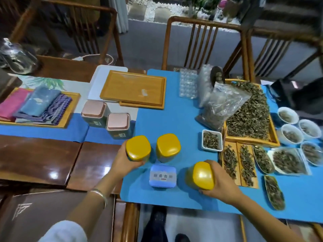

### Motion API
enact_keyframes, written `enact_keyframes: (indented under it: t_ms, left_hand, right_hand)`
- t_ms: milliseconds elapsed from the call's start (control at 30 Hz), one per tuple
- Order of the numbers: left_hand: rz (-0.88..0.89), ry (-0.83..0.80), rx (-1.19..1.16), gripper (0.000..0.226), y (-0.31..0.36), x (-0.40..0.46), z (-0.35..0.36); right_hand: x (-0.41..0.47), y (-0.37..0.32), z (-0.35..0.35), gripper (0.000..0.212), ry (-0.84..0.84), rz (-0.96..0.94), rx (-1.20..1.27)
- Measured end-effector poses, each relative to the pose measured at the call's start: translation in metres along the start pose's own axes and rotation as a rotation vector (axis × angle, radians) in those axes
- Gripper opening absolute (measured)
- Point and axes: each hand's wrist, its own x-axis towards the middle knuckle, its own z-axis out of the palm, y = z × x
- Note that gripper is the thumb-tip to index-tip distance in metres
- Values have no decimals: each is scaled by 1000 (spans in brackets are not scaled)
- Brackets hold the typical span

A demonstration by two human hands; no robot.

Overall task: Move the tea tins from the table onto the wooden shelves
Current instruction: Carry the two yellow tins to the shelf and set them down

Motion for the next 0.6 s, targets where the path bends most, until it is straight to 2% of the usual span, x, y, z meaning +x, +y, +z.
enact_keyframes:
  t_ms: [167,300,400,533,600]
  left_hand:
    - [-70,27,-89,94,5,-9,-9]
    - [-34,36,-178,92,33,-18,-25]
    - [3,-27,-229,103,66,-27,-31]
    - [78,-154,-269,93,117,-36,-10]
    - [103,-223,-281,95,140,-37,14]
  right_hand:
    - [-2,-2,2,90,47,57,73]
    - [-8,-7,-4,95,160,119,204]
    - [-24,-11,-20,94,258,134,294]
    - [-55,-12,-46,92,376,161,418]
    - [-76,-11,-58,91,463,199,482]
